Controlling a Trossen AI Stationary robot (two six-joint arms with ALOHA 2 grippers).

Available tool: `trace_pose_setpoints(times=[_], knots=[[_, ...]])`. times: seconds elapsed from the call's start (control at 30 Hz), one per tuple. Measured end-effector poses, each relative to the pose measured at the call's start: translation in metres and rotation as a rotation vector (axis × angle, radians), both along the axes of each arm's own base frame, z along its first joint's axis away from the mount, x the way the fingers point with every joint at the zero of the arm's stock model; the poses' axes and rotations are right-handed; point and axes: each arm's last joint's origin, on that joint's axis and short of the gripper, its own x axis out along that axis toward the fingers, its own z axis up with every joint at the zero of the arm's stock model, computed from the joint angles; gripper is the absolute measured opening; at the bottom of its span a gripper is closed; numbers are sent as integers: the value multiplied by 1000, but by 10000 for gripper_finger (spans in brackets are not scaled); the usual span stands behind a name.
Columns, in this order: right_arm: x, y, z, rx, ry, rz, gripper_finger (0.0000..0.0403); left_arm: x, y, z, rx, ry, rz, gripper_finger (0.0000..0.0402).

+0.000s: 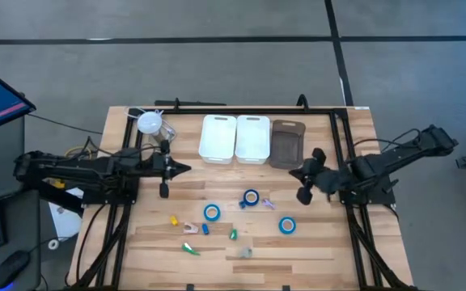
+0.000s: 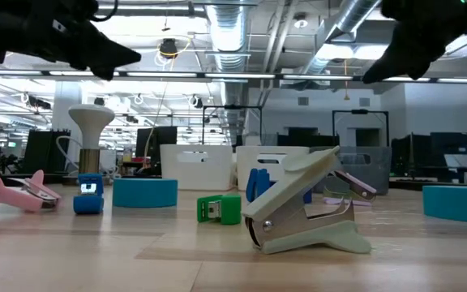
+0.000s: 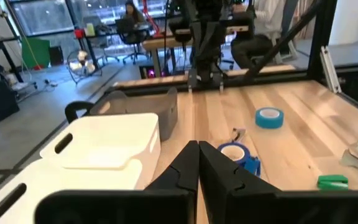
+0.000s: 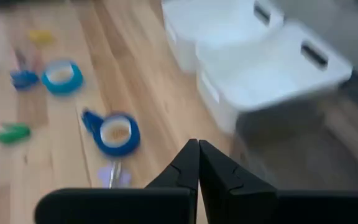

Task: Pick and place Stapler, Stapler remover, tape
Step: Put the purple staple remover into the black bin

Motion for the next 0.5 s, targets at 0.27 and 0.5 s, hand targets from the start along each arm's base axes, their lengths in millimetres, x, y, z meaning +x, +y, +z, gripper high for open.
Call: trace_pose_setpoints(times=[0.27, 0.5], knots=[[36, 18, 3, 135, 190, -10, 0, 0, 0, 1, 0, -10, 0, 3], [57, 31, -22, 228, 321, 11, 0, -1, 0, 4, 10, -38, -1, 3]])
